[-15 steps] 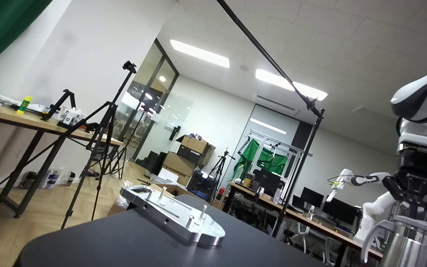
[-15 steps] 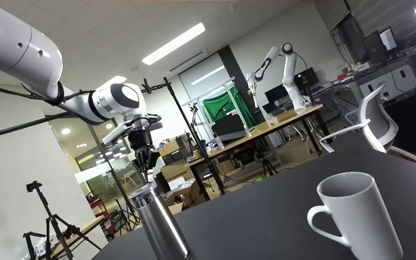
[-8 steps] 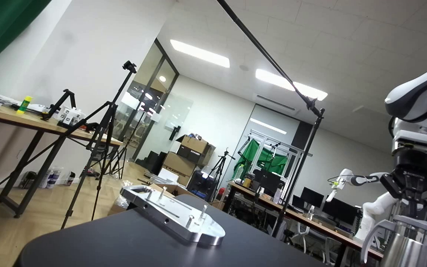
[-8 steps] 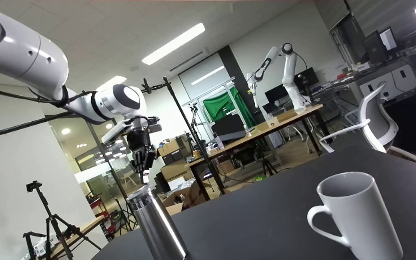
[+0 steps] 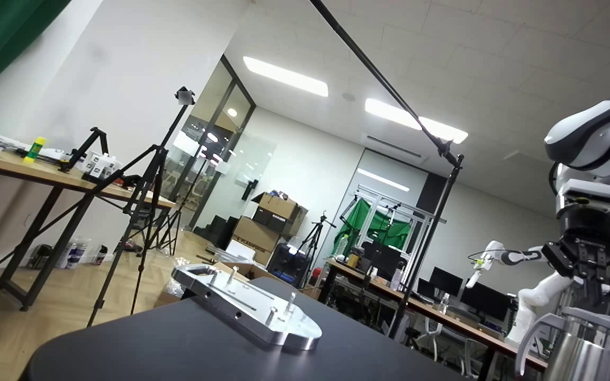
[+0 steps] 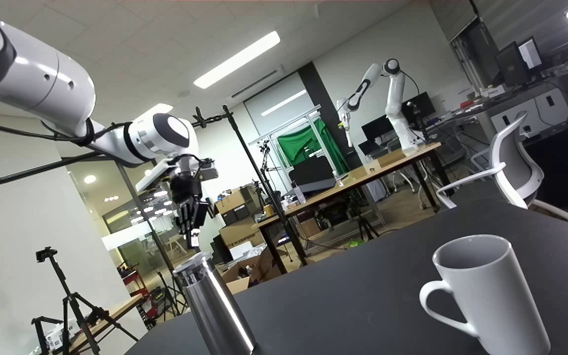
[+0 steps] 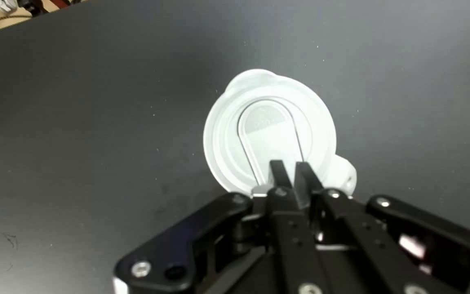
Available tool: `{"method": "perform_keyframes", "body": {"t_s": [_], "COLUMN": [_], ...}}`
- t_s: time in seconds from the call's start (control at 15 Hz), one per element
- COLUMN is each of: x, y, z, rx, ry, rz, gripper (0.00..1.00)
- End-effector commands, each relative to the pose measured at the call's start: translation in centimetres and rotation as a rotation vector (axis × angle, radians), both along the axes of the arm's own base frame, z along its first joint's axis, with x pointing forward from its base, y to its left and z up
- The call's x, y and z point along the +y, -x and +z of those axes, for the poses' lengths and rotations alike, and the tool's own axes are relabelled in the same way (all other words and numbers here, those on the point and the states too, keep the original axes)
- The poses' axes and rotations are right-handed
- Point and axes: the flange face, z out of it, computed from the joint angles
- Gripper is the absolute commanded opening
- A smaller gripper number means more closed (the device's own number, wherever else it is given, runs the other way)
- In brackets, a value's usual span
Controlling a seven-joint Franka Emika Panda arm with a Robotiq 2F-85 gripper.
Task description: Close the flask
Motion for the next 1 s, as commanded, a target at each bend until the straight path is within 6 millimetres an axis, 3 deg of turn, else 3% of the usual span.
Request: {"method": "perform_keyframes", "body": {"t_s": [0.0, 0.27, 0.53, 0.73, 0.93], "x": [-0.3, -0.4, 0.6, 1.7, 1.9], "y": [-0.1, -0.3, -1.0, -1.3, -0.9], "z": [-0.2, 0.3, 3.1, 5.4, 5.0], "rx": [0.063, 0.079, 0.034, -0.02, -0.022], "ry": [0.015, 0.025, 0.025, 0.022, 0.001], "rz": [-0.003, -0.004, 0.01, 0.028, 0.037], "gripper": [0.43, 0.71, 0.97, 1.0, 1.0]}}
